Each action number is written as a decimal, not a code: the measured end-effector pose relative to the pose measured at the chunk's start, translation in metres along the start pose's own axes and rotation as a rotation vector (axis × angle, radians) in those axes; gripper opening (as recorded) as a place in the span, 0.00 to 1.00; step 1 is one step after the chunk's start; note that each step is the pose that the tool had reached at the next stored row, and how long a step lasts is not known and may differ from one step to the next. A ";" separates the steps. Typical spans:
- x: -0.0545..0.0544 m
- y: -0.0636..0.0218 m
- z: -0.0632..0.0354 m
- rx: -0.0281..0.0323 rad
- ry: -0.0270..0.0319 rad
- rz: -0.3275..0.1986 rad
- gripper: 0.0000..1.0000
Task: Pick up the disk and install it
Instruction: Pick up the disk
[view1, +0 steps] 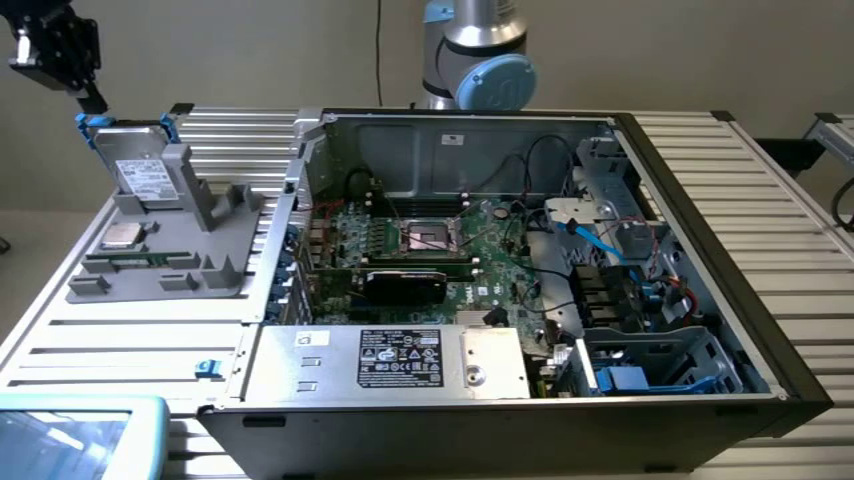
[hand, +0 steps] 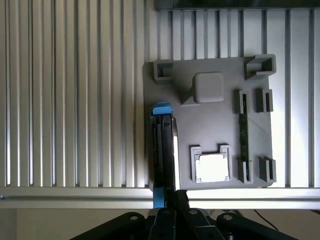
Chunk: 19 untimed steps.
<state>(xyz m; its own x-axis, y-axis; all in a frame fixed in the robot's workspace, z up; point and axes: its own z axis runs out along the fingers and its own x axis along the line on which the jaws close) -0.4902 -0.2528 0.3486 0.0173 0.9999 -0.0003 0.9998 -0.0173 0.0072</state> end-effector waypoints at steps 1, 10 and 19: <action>0.000 0.0000 0.0001 0.0000 0.0000 0.000 0.11; 0.000 0.0000 0.0003 0.0000 0.0000 -0.001 0.21; 0.000 0.0000 0.0004 0.0000 0.0000 0.000 0.35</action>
<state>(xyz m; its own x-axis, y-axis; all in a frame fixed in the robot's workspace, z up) -0.4902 -0.2525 0.3482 0.0169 0.9999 -0.0003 0.9998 -0.0169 0.0073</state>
